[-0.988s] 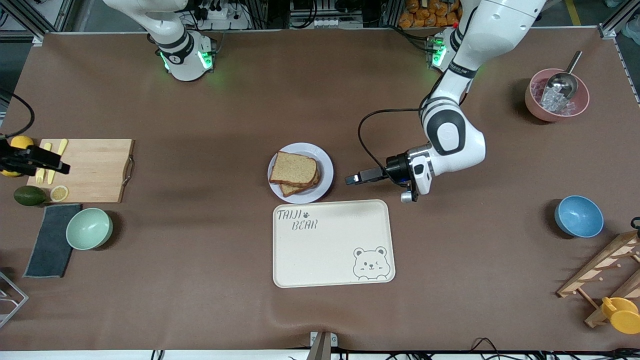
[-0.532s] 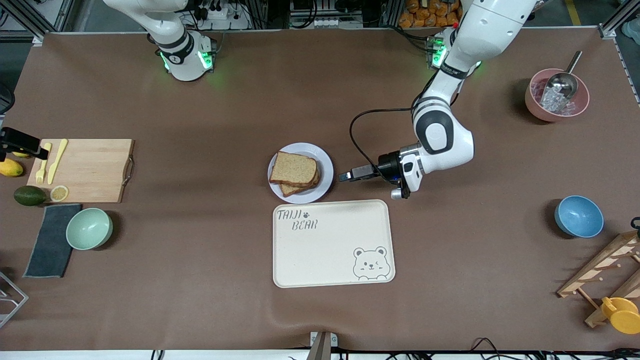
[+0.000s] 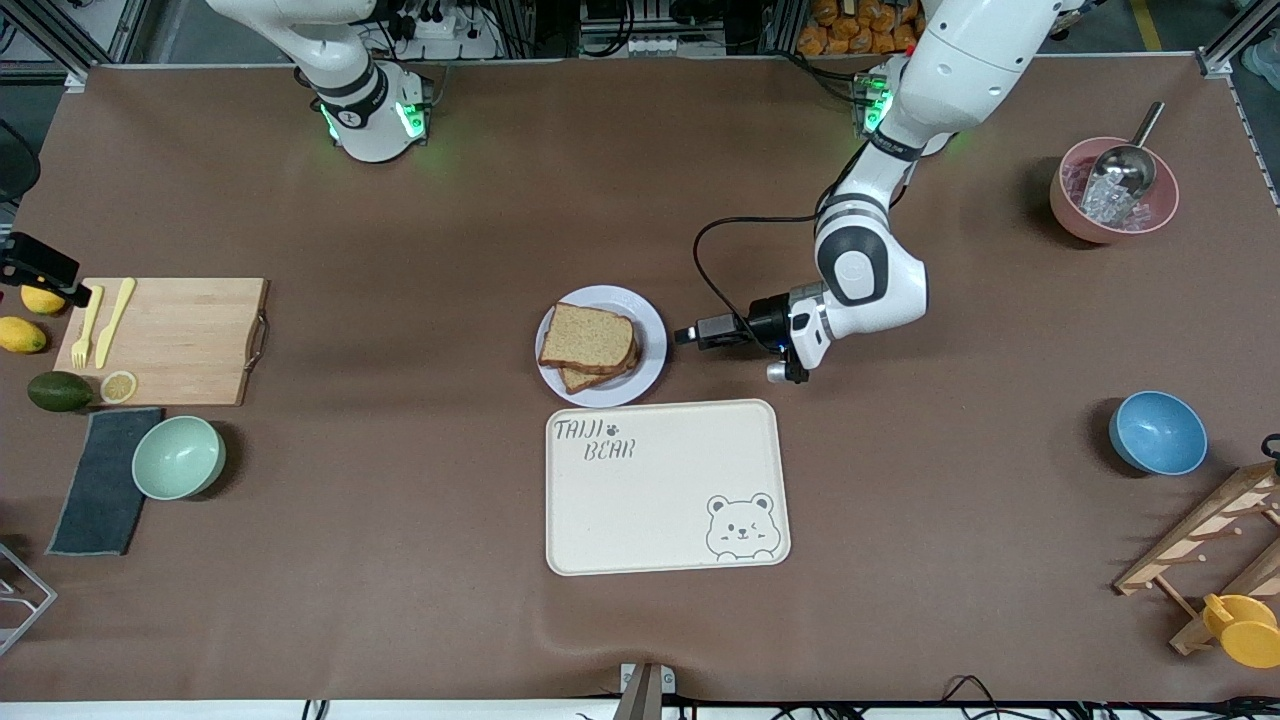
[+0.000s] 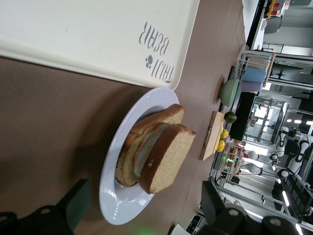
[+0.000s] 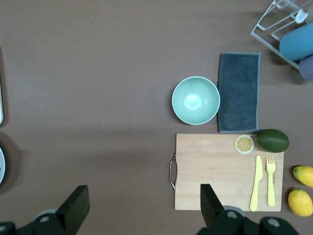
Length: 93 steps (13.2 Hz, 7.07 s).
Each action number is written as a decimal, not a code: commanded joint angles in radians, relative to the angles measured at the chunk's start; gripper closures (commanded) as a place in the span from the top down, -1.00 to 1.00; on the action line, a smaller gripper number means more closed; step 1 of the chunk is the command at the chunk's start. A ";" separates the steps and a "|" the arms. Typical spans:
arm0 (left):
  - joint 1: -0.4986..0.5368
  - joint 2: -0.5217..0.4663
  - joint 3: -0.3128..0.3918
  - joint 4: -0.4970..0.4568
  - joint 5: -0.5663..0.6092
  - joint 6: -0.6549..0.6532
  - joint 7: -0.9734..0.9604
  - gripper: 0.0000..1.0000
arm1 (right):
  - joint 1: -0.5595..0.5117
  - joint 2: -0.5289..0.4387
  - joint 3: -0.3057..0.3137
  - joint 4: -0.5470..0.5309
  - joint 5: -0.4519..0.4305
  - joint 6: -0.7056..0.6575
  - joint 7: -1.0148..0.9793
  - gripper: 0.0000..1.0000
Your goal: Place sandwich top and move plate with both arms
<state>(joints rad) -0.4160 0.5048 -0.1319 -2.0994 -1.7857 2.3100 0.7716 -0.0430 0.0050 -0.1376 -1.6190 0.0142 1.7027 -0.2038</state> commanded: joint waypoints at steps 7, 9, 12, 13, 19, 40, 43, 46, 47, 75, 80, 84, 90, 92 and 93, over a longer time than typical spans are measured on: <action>-0.044 0.087 -0.029 0.007 -0.215 0.011 0.235 0.89 | 0.017 -0.013 0.012 0.011 -0.030 0.000 0.009 1.00; -0.046 0.109 -0.029 0.022 -0.215 0.011 0.255 0.77 | 0.018 -0.013 0.012 0.011 -0.028 0.000 0.009 1.00; -0.049 0.136 -0.029 0.047 -0.216 0.011 0.271 0.58 | 0.029 -0.013 0.012 0.011 -0.031 0.000 0.007 1.00; -0.052 0.145 -0.029 0.061 -0.216 0.011 0.272 0.55 | 0.028 -0.011 0.012 0.011 -0.031 0.000 0.007 1.00; -0.060 0.188 -0.028 0.111 -0.222 0.012 0.287 0.17 | 0.025 -0.007 0.012 0.011 -0.030 -0.002 0.007 1.00; 0.272 0.055 -0.248 0.130 -0.267 -0.014 0.414 -1.00 | 0.023 0.003 0.010 0.005 -0.030 -0.005 0.007 1.00; 0.325 0.102 -0.242 0.189 -0.262 -0.015 0.407 -1.00 | 0.025 0.004 0.010 0.005 -0.030 -0.005 0.009 1.00; 0.368 0.205 -0.236 0.290 -0.172 -0.015 0.402 -1.00 | 0.028 0.004 0.010 0.005 -0.030 -0.005 0.009 1.00; 0.379 0.233 -0.236 0.317 -0.152 -0.015 0.400 -1.00 | 0.028 0.004 0.010 0.005 -0.030 -0.005 0.009 1.00; 0.399 0.241 -0.170 0.470 0.481 0.008 -0.225 1.00 | 0.029 0.010 0.012 0.007 -0.028 -0.005 0.009 1.00; 0.433 0.163 -0.170 0.496 0.875 -0.027 -0.515 1.00 | 0.031 0.010 0.010 0.008 -0.030 -0.005 0.009 1.00; 0.525 0.028 -0.169 0.521 1.115 -0.274 -0.710 1.00 | 0.031 0.010 0.012 0.008 -0.030 -0.005 0.009 1.00; 0.559 -0.239 -0.184 0.610 1.616 -0.592 -0.841 1.00 | 0.031 0.010 0.010 0.008 -0.028 -0.005 0.009 1.00; 0.571 -0.279 -0.167 0.611 1.658 -0.645 -0.827 1.00 | 0.031 0.010 0.012 0.008 -0.030 -0.005 0.009 1.00; 0.575 -0.311 -0.169 0.614 1.721 -0.673 -0.825 1.00 | 0.031 0.010 0.012 0.008 -0.028 -0.005 0.009 1.00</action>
<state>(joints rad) 0.1510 0.2393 -0.3066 -1.4687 -0.1423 1.6715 -0.0538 -0.0208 0.0148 -0.1251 -1.6171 0.0030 1.7028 -0.2035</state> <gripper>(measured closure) 0.000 0.000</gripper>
